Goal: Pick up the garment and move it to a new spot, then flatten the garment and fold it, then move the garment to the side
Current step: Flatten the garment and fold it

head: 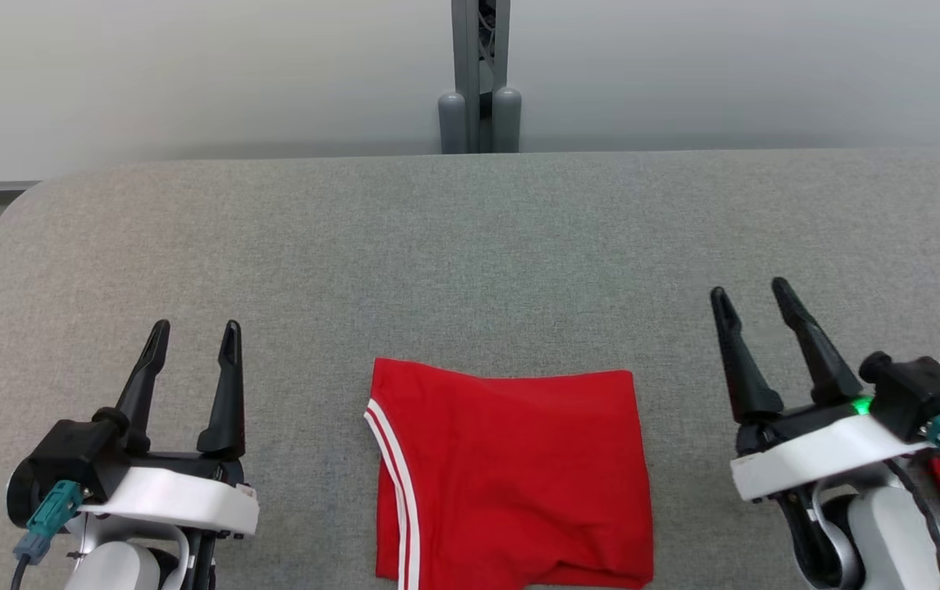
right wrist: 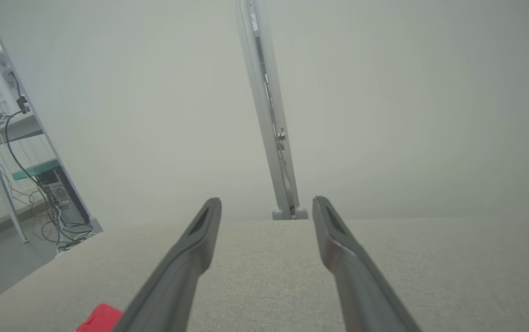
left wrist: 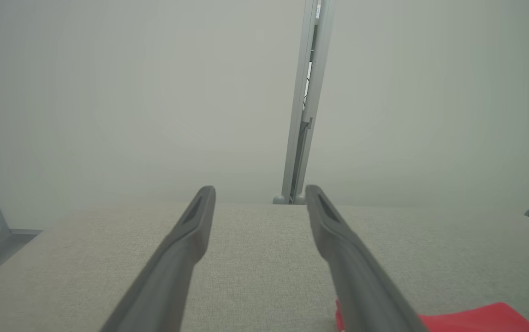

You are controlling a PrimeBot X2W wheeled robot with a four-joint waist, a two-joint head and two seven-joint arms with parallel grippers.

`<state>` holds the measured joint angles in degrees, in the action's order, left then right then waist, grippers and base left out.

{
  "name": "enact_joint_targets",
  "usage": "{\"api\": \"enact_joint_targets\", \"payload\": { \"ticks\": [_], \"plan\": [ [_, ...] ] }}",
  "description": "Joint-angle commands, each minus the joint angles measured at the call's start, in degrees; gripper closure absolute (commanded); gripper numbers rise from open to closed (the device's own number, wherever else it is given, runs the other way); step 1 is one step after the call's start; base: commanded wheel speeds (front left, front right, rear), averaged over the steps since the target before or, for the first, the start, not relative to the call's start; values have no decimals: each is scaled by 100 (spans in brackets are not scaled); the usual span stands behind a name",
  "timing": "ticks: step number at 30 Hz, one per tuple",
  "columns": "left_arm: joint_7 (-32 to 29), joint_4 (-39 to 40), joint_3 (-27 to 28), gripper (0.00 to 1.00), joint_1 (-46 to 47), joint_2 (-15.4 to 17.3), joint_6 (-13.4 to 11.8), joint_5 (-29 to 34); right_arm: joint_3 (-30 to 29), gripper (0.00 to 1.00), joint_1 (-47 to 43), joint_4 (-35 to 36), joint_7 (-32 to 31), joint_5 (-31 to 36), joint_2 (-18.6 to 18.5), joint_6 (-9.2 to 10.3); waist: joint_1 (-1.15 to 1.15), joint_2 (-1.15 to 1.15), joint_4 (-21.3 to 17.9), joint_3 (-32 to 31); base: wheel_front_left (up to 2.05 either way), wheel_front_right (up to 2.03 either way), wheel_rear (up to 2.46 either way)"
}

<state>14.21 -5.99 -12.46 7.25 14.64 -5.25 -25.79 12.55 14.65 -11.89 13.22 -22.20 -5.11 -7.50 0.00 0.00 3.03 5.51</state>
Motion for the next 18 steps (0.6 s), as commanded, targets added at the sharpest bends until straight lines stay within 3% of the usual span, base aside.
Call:
{"api": "enact_joint_targets", "payload": {
  "ticks": [1, 9, 18],
  "plan": [
    [-19, 79, 12, 0, -82, 60, -85, 63, -311, 0, -226, 181, -131, 211, -6, 3, 0, 0, -56, -72, 0, 0, 0],
    [-168, 383, 46, 0, -497, 126, -340, 74, -1115, 0, -1003, 760, -655, 725, 42, 3, 0, 0, -130, -236, 0, 0, 0],
    [-286, 583, 52, 0, -785, 185, -453, 18, -1396, 0, -1664, 1086, -1070, 999, 115, 3, 0, 0, -106, -326, 0, 0, 0]
  ]
}}
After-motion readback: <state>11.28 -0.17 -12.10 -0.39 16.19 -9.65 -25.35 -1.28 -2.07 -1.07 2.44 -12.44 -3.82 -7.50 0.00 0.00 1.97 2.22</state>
